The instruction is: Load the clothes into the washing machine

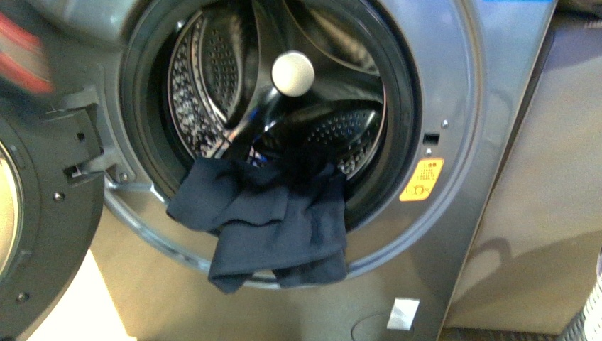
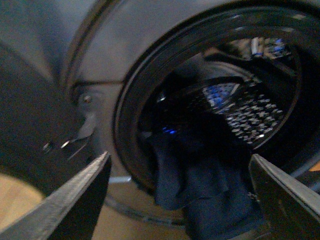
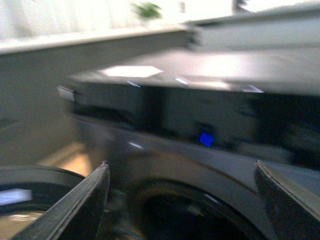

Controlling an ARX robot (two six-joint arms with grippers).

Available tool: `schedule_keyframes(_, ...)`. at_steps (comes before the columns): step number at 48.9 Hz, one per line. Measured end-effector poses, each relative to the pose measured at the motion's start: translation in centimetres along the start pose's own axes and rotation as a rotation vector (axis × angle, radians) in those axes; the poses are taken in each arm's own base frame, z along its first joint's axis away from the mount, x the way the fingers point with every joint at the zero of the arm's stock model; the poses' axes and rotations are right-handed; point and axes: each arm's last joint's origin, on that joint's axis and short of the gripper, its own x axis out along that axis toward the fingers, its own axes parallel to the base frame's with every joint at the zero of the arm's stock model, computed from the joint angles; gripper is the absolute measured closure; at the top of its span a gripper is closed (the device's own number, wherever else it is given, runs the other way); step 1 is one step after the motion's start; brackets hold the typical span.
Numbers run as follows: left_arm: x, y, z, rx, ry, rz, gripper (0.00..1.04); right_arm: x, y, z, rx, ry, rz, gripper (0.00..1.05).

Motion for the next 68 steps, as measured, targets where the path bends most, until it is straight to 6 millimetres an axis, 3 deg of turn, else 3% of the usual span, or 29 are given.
schedule_keyframes(3, -1.0, 0.3, -1.8, -0.003, 0.039, 0.056, 0.37, -1.9, -1.6, -2.4, -0.050, 0.038, -0.283, 0.32)
schedule_keyframes(7, -2.3, 0.8, -3.0, -0.007, 0.046, 0.074, 0.53, -4.9, -4.2, -5.8, -0.068, 0.019, -0.447, 0.50)
schedule_keyframes(13, -3.7, 1.1, -3.9, -0.014, 0.034, 0.066, 0.77, -8.0, -6.2, -10.8, -0.079, 0.023, -0.462, 0.73)
schedule_keyframes(20, -5.0, 1.8, -4.8, -0.017, 0.031, 0.052, 1.00, -9.8, -7.5, -15.5, -0.092, 0.062, -0.445, 0.96)
schedule_keyframes(22, -5.4, 2.1, -5.1, -0.020, 0.032, 0.063, 1.02, -10.3, -7.9, -16.7, -0.094, 0.074, -0.453, 1.02)
schedule_keyframes(44, -8.5, 2.0, -7.0, -0.021, 0.032, 0.071, 1.01, -15.0, -10.1, -24.5, -0.095, 0.082, -0.465, 1.02)
schedule_keyframes(52, -9.3, 2.0, -7.9, -0.019, 0.022, 0.071, 1.01, -16.4, -11.0, -26.0, -0.096, 0.075, -0.470, 1.02)
schedule_keyframes(68, -10.3, 1.9, -7.7, -0.020, 0.015, 0.072, 1.01, -17.3, -10.7, -27.6, -0.097, 0.073, -0.469, 1.02)
